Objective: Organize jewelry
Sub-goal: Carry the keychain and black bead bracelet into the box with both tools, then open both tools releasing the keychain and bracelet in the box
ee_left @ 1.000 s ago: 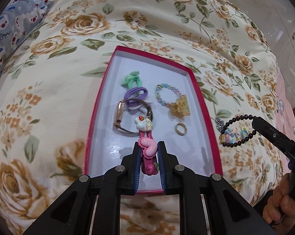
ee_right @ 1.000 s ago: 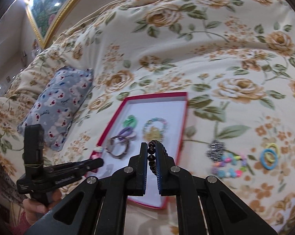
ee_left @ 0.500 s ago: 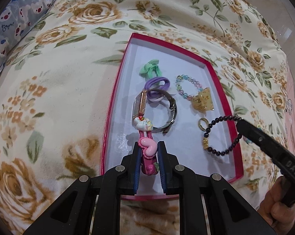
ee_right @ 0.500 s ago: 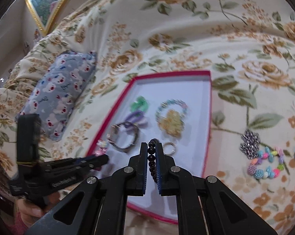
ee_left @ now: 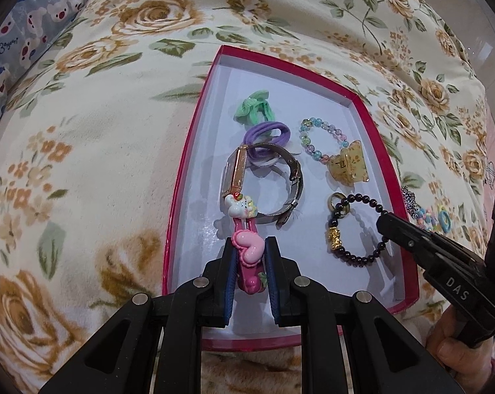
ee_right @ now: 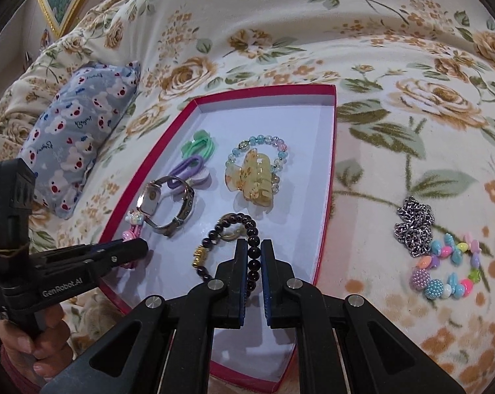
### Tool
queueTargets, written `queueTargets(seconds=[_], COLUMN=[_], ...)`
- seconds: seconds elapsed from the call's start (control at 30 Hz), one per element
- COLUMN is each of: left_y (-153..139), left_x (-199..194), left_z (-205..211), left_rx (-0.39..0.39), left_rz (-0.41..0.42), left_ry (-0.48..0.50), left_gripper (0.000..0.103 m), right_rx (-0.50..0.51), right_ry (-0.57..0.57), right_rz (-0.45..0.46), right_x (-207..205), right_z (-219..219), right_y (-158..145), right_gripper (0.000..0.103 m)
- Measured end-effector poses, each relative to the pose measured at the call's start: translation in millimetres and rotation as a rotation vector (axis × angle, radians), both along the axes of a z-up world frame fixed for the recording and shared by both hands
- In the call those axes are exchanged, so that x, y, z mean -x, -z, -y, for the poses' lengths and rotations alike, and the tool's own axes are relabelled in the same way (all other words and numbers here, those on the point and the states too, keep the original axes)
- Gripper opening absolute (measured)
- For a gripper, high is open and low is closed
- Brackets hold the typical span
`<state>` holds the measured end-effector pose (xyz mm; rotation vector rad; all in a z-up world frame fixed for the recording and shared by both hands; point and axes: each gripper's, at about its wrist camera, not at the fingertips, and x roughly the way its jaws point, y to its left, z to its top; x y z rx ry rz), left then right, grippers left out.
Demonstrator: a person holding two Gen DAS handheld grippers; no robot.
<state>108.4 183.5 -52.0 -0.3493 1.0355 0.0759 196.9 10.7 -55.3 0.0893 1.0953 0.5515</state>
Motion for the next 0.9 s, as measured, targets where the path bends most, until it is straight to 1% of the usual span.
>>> queueTargets(seconds=[0.17, 0.3, 0.5, 0.6, 0.83, 0.87, 0.9], left_y=[0.0, -0.2, -1.2, -2.3, -13.2, -15.0, -16.8], left_x=[1.1, 0.9, 2.9, 4.2, 12.6, 14.2, 15.9], left_z=[0.6, 2.5, 3.1, 2.5, 4.1, 5.0, 5.9], left_rx=[-0.005, -0.013, -0.022, -0.023, -0.036, -0.036, -0.039], left_rz=[-0.002, -0.005, -0.007, -0.007, 0.019, 0.023, 0.027], left_ry=[-0.002, -0.003, -0.013, -0.019, -0.026, -0.025, -0.024], left_gripper=[0.016, 0.017, 0.018, 0.019, 0.024, 0.026, 0.029], right_rx=[0.015, 0.02, 0.007, -0.016, -0.052, -0.058, -0.063], right_ry=[-0.005, -0.013, -0.003, 0.0, 0.022, 0.026, 0.031], right_rz=[-0.016, -0.013, -0.016, -0.009, 0.019, 0.025, 0.031], right_x=[-1.2, -0.8, -1.8, -0.8, 4.4, 5.8, 7.6], right_z=[-0.2, -2.2, 0.1, 3.1, 14.5, 16.7, 19.3], right_y=[4.2, 3.8, 2.5, -2.4, -20.2, -23.9, -27.0], right_gripper=[0.008, 0.012, 0.012, 0.013, 0.025, 0.026, 0.03])
